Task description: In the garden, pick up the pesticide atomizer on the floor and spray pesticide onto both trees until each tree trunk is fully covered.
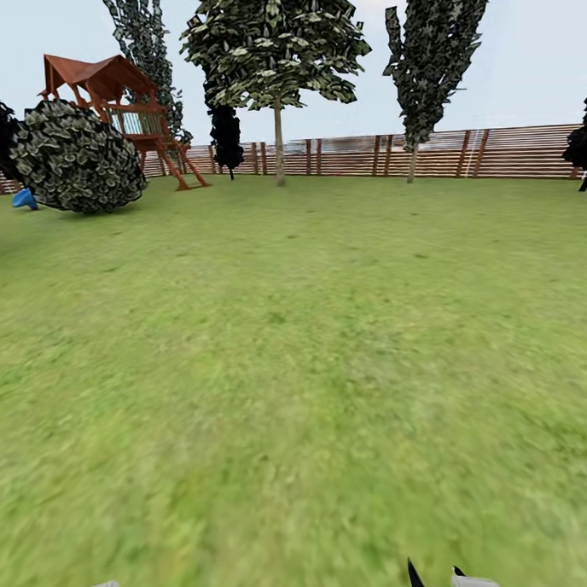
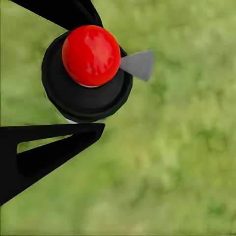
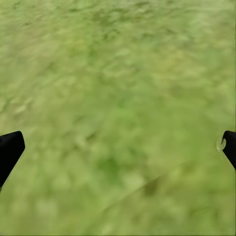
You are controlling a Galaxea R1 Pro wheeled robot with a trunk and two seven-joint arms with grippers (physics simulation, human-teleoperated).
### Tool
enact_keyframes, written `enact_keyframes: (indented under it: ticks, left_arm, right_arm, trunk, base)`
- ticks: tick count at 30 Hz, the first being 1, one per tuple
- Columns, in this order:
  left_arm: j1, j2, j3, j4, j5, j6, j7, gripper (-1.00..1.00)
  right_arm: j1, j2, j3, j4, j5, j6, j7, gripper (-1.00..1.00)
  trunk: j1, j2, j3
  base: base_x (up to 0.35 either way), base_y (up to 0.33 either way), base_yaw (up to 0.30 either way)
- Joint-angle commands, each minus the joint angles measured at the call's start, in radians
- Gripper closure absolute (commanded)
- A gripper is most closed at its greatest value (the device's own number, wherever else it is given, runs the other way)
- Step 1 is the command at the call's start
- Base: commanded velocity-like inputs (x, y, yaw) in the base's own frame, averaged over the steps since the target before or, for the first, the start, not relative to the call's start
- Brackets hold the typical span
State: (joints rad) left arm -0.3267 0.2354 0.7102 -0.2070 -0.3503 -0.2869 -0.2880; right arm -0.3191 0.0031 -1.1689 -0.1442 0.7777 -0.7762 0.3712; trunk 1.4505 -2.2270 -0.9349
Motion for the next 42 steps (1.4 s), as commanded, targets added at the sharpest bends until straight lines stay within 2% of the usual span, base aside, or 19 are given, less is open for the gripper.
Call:
enact_keyframes:
  ticks: [1,42]
  left_arm:
    - [0.0,0.0,0.0,0.0,0.0,0.0,0.0,1.0]
    - [0.0,0.001,0.0,0.003,0.001,0.0,0.0,1.0]
  right_arm:
    - [0.0,0.0,0.0,0.0,0.0,0.0,0.0,-1.0]
    - [0.006,0.0,0.0,0.009,0.0,0.0,0.0,-1.0]
  trunk:
    - [0.0,0.0,0.0]
    - [0.0,0.0,0.0]
  base:
    - [0.338,0.0,0.0]
    - [0.338,0.0,0.0]
